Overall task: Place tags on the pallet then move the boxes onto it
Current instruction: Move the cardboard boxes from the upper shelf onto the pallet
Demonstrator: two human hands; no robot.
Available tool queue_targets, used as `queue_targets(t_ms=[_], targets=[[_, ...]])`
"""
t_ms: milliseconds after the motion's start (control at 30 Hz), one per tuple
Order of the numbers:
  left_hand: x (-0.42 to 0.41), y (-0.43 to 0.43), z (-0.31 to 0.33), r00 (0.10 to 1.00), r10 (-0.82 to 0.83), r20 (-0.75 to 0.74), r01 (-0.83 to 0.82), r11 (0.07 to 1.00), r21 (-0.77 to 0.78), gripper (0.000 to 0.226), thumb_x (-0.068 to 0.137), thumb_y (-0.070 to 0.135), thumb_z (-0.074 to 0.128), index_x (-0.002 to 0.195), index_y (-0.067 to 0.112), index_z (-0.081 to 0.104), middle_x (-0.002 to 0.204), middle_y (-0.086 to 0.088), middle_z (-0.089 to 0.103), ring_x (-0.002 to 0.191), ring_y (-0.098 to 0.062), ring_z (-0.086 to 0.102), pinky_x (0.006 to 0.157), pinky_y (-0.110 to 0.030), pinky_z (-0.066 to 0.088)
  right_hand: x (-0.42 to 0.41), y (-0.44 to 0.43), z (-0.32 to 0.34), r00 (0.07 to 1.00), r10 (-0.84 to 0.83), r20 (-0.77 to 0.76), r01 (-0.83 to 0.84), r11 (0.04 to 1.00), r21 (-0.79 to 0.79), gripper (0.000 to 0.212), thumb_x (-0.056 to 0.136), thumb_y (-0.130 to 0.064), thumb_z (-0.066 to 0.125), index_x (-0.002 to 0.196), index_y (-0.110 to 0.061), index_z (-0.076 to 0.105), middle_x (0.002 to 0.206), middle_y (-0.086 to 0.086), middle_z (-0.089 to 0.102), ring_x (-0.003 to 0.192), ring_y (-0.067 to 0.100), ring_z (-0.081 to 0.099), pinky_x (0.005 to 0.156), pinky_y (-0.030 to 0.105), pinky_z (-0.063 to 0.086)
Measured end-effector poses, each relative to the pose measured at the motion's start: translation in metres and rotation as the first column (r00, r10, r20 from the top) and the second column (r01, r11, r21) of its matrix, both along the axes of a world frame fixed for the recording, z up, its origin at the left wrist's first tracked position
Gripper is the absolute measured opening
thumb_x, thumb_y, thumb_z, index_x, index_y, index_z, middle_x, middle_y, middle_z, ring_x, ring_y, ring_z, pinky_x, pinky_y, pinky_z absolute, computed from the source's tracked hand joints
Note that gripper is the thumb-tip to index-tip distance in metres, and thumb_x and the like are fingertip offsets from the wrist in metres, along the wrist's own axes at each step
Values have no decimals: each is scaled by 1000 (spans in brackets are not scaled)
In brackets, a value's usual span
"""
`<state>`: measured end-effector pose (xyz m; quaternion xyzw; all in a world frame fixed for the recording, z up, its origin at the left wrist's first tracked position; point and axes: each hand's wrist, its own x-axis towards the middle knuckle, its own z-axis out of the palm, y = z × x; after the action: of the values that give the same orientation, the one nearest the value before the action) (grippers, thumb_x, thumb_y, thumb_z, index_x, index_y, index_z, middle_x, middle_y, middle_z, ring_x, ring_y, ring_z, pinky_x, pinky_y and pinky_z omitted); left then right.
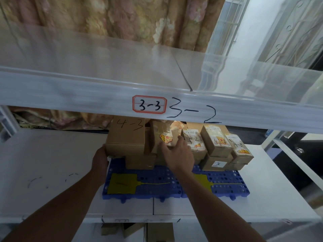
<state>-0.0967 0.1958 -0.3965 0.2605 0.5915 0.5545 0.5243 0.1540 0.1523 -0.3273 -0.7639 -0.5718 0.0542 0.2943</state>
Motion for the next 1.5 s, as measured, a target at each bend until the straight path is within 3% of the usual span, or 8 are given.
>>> queue_targets(t_ms=[100,400,533,700,867,1167,1367,1500], targets=[[0,1,2,1000,21,-21,-20,1000,14,46,109,21,35,151,3,35,154,-17,41,140,-35,40,109,-43,36,-16,8,1,1000,12,6,-11,995,-104,103,74,-89,38,147,-16,38,141,6,54,126,29,51,100,45,47],[-19,-5,10,999,32,-18,-33,999,-13,56,105,46,40,153,18,38,158,-6,37,143,-26,37,118,-43,29,-8,14,2,999,-40,34,43,995,-85,79,77,-67,63,133,-15,45,129,6,56,121,28,49,92,43,49],[-29,-12,18,970,7,-243,-11,1000,-13,55,106,45,35,155,18,34,160,-7,33,145,-27,33,121,-42,23,-3,8,-3,999,-33,2,33,989,-145,90,77,-72,64,141,-13,39,138,9,51,128,29,47,101,44,47],[-30,-42,47,737,-26,-676,105,991,77,50,109,36,30,150,11,43,154,-13,43,140,-32,41,115,-41,29,-1,-15,9,997,39,61,-33,995,-93,79,93,-68,42,153,-16,34,160,6,35,146,27,33,115,43,36],[-14,-72,85,605,31,-796,162,974,161,46,106,38,40,142,13,53,148,-10,50,134,-30,47,111,-40,35,19,-55,36,973,118,199,-121,993,3,25,105,-30,44,113,-21,65,104,2,71,94,19,69,66,24,43],[89,-122,140,169,-3,-986,649,753,110,41,101,34,47,110,5,75,113,-17,72,104,-35,66,85,-39,52,82,-139,77,942,87,323,-84,996,-25,33,106,-33,38,110,-16,66,102,9,72,91,30,70,65,32,46],[155,-147,153,-112,96,-989,763,645,-23,65,93,52,18,111,14,68,115,-11,67,108,-36,62,91,-46,46,122,-191,94,943,133,305,-95,986,-136,54,105,-46,22,150,-23,41,157,3,41,146,27,35,116,43,32],[179,-158,160,-248,51,-967,714,685,-147,90,89,67,-4,139,17,50,147,-7,50,136,-32,42,110,-48,34,138,-211,109,934,160,319,-117,982,-149,57,105,-51,24,156,-25,28,166,0,25,153,24,19,121,44,21]])
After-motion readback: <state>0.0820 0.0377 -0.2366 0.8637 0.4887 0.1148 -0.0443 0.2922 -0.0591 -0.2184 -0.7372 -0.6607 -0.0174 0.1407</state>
